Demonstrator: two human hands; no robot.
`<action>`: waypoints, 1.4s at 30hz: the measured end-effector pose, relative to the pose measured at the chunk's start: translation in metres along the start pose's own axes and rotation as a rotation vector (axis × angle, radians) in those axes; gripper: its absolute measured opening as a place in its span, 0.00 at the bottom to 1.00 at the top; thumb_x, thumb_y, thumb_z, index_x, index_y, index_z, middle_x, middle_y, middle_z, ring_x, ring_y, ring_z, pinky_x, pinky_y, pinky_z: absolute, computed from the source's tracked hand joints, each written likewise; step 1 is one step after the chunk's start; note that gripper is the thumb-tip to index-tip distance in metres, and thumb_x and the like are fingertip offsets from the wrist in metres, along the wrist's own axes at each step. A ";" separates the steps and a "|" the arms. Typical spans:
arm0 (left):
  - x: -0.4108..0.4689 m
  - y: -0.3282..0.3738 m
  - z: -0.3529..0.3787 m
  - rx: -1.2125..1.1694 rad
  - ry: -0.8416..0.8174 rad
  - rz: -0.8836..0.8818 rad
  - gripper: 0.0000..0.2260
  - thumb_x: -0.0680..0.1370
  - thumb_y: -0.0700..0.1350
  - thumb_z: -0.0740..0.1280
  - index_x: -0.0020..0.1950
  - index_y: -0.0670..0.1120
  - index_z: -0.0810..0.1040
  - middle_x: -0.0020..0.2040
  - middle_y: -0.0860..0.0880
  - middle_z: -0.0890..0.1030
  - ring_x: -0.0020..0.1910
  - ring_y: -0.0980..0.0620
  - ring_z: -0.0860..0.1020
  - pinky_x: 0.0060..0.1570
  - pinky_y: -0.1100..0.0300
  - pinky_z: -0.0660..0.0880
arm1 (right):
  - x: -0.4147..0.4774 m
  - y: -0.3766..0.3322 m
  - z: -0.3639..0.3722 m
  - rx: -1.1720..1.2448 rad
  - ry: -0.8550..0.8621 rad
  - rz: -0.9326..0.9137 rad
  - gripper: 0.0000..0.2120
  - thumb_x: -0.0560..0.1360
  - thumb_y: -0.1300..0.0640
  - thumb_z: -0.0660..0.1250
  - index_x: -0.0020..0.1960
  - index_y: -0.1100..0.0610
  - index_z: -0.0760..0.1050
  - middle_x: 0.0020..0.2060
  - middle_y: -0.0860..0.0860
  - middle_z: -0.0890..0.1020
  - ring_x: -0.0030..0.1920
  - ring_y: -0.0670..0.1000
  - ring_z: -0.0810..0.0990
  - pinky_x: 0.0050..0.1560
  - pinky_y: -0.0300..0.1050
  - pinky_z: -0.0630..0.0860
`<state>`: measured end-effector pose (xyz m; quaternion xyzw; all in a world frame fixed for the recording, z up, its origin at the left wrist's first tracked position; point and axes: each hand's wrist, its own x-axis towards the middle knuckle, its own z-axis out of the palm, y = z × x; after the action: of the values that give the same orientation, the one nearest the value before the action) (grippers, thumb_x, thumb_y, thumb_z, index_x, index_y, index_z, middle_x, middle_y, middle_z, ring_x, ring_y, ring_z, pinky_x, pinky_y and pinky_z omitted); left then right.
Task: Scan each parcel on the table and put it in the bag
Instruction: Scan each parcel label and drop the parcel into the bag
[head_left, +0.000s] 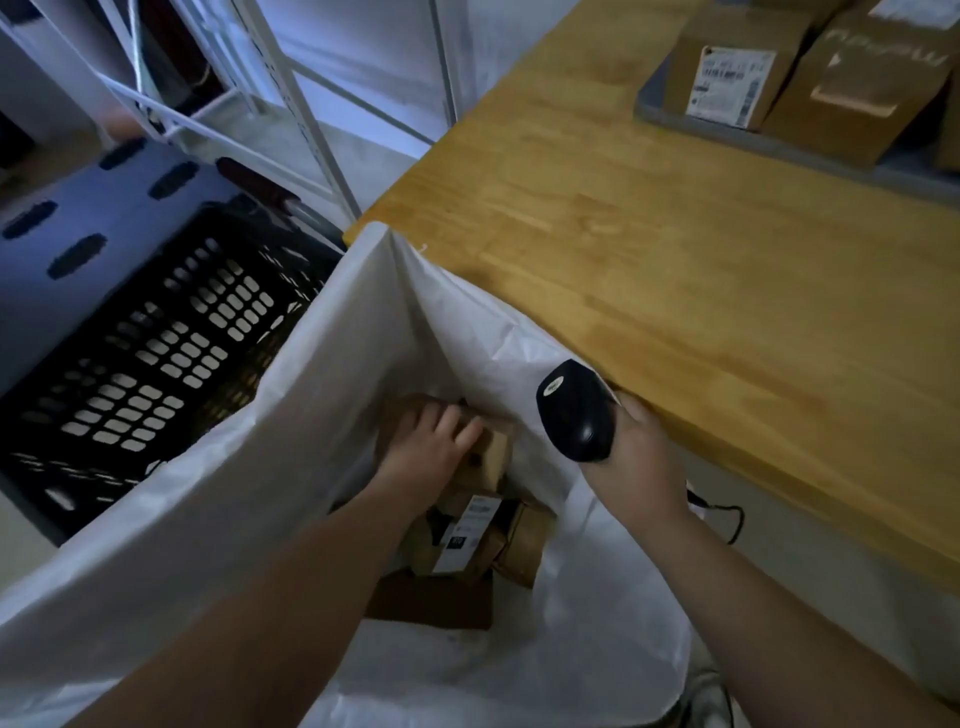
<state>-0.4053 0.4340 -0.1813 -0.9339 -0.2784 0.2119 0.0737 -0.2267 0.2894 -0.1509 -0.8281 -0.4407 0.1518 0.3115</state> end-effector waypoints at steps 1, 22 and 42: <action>0.009 0.002 0.010 0.063 -0.013 0.036 0.36 0.76 0.45 0.67 0.78 0.51 0.49 0.71 0.43 0.58 0.69 0.40 0.59 0.65 0.46 0.62 | 0.003 0.003 0.001 0.002 0.018 -0.016 0.15 0.68 0.65 0.70 0.55 0.60 0.80 0.51 0.55 0.80 0.45 0.58 0.78 0.38 0.49 0.76; 0.020 0.015 -0.009 -0.149 -0.087 0.218 0.14 0.83 0.46 0.54 0.64 0.43 0.72 0.63 0.43 0.73 0.61 0.44 0.71 0.56 0.52 0.70 | -0.005 0.005 -0.016 0.015 -0.040 0.063 0.05 0.68 0.52 0.70 0.44 0.49 0.76 0.45 0.48 0.77 0.50 0.54 0.75 0.47 0.50 0.76; 0.008 0.151 -0.306 -0.412 0.353 0.400 0.18 0.82 0.51 0.57 0.71 0.47 0.69 0.66 0.48 0.73 0.65 0.47 0.70 0.58 0.53 0.72 | -0.074 0.045 -0.312 0.137 0.307 0.597 0.09 0.70 0.62 0.70 0.34 0.60 0.71 0.27 0.52 0.73 0.29 0.49 0.71 0.29 0.42 0.64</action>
<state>-0.1917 0.3066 0.0527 -0.9876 -0.1094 -0.0035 -0.1124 -0.0759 0.0909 0.0555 -0.9109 -0.1154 0.1391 0.3710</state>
